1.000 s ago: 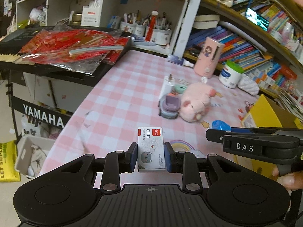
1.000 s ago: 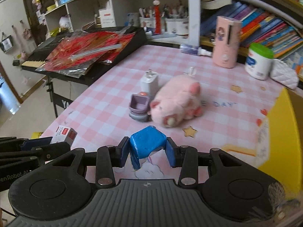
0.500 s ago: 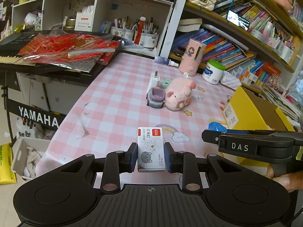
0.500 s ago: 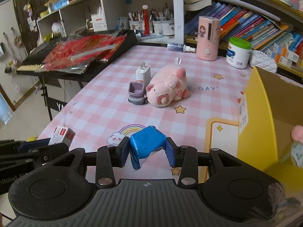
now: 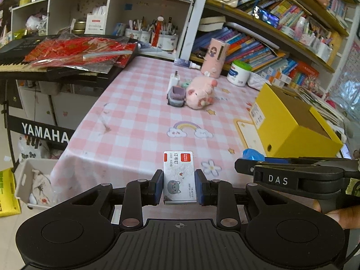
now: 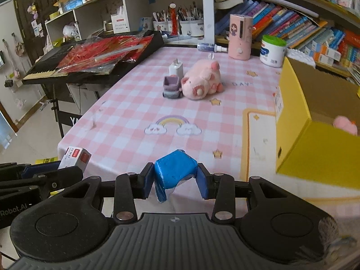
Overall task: Organize objects
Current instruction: 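Carry the card box and blue eraser toward the yellow box with both grippers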
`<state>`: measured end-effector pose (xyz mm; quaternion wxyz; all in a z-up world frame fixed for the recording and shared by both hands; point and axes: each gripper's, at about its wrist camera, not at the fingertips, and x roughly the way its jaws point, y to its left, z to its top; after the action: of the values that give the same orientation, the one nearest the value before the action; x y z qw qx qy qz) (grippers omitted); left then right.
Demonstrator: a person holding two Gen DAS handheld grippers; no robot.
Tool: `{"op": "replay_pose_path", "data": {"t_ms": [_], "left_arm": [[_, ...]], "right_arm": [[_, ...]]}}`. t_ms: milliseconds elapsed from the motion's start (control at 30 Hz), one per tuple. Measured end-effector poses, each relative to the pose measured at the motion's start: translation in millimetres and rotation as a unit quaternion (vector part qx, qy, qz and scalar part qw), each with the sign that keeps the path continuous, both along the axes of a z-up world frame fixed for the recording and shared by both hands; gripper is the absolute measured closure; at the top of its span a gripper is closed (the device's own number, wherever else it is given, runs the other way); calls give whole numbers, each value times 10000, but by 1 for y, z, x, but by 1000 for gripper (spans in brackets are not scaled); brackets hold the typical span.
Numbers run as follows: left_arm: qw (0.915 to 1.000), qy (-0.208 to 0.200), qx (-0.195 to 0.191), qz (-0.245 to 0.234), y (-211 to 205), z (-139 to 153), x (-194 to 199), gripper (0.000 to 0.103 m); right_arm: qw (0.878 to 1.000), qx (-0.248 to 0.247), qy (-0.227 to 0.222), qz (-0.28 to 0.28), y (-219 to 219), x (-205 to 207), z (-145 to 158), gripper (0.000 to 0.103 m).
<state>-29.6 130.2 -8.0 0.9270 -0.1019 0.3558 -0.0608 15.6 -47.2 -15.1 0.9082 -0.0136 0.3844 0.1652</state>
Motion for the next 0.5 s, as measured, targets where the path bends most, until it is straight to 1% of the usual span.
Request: {"op": "replay_pose_path", "data": {"t_ms": [267,500], "left_arm": [[9993,82,44,-374,-11,-4,-26,75],[9967,112,80,-794,-27,-7,-38,75]], "right_arm": [[9993,105,144,-335,-13,-38,-8,66],[9966,162,252,-771,-34,-65,-15,66]]}}
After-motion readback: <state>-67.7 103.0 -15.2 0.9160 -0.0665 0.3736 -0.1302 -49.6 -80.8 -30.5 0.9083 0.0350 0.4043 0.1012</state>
